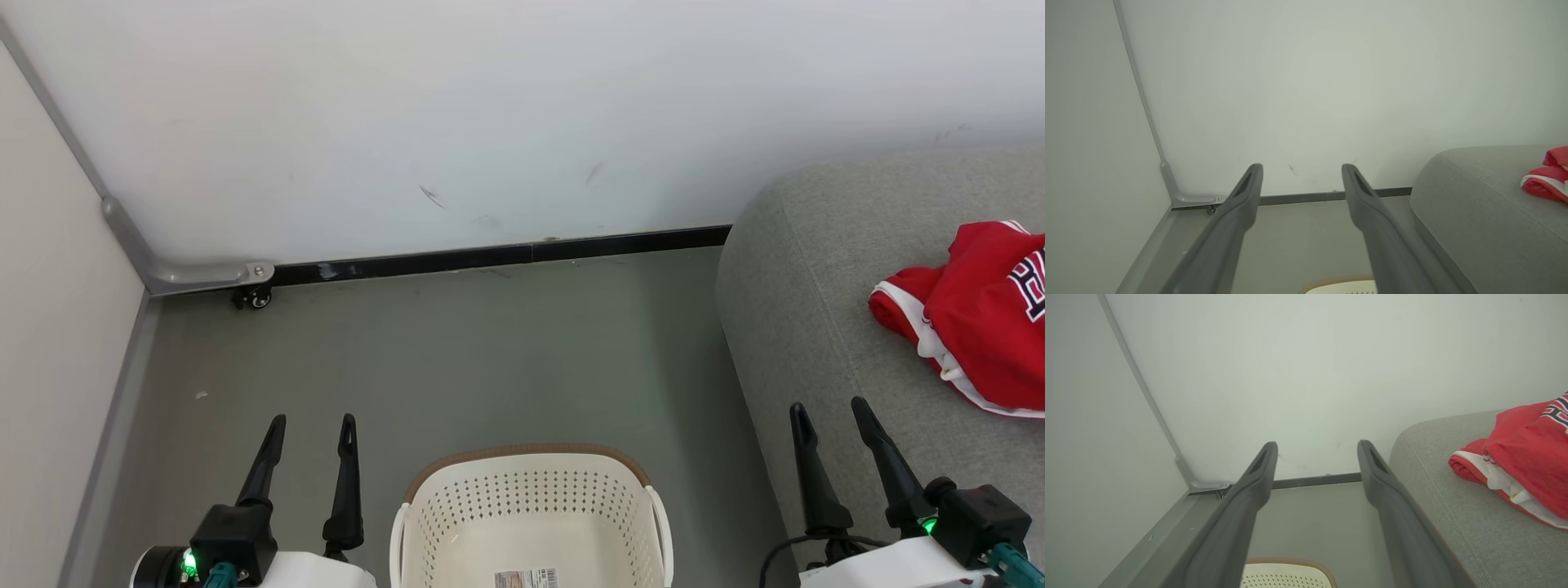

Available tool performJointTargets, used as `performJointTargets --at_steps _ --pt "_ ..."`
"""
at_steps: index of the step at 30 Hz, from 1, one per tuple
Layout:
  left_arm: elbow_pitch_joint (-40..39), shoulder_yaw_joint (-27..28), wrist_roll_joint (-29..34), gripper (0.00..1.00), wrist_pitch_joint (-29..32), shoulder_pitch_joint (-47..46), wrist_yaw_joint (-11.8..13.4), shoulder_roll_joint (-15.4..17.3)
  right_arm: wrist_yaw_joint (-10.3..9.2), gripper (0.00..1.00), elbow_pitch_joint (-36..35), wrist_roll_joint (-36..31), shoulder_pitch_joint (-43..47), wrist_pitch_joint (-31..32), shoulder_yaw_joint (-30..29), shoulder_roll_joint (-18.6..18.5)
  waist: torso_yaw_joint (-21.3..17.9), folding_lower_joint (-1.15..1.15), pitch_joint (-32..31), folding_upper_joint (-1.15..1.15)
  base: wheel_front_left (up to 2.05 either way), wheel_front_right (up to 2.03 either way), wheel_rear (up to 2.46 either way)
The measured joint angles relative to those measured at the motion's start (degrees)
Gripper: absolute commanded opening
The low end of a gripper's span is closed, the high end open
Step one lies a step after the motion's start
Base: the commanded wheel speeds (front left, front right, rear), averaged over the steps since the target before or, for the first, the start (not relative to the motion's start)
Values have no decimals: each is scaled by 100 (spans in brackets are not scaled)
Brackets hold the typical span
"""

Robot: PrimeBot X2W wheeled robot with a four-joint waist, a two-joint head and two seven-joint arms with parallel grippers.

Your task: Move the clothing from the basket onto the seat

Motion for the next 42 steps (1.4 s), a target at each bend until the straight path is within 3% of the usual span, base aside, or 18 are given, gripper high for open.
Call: performJointTargets --at_steps 42 --pt "24 216 13 100 0 131 73 22 0 100 -242 49 103 75 -152 5 62 0 147 0 0 0 0"
